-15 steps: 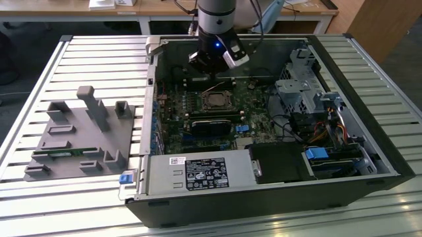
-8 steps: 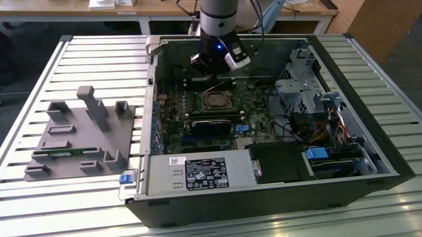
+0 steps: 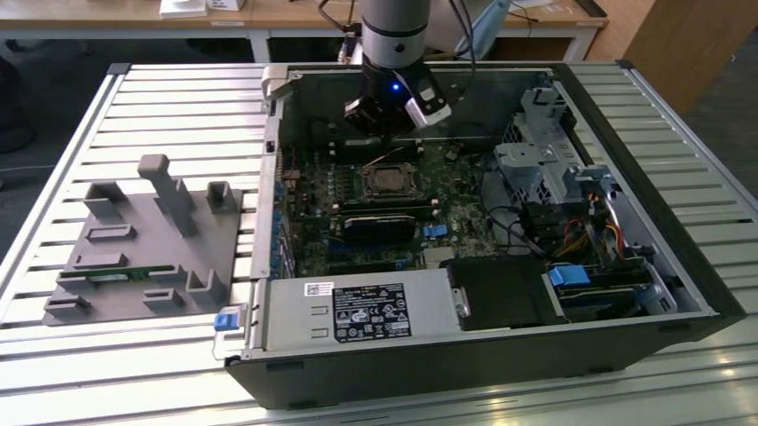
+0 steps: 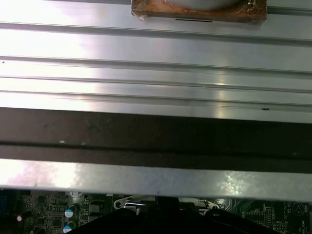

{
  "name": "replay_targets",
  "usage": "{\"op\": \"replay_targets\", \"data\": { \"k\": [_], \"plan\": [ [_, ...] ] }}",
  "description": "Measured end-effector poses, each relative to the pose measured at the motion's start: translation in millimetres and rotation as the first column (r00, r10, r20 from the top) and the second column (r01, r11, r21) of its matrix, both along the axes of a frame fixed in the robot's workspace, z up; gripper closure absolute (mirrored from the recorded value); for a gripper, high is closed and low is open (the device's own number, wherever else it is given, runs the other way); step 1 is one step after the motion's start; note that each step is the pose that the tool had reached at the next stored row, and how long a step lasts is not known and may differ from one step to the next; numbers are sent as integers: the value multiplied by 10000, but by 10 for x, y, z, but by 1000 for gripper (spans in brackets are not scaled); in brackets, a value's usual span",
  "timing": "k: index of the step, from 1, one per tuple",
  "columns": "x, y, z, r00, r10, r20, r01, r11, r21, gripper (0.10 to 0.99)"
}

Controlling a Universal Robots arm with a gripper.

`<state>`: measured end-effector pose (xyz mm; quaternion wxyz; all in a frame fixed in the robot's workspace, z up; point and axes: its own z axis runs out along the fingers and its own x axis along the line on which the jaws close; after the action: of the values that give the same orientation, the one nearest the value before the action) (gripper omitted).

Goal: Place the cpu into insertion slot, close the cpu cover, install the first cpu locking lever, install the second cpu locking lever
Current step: 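Install the first cpu locking lever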

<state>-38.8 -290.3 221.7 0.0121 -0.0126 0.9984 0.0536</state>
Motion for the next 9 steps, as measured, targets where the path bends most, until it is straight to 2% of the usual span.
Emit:
{"op": "replay_targets", "data": {
  "k": [9],
  "plan": [
    [67,15,-37,10000,-42,-1,42,10000,0,965]
  ]
}}
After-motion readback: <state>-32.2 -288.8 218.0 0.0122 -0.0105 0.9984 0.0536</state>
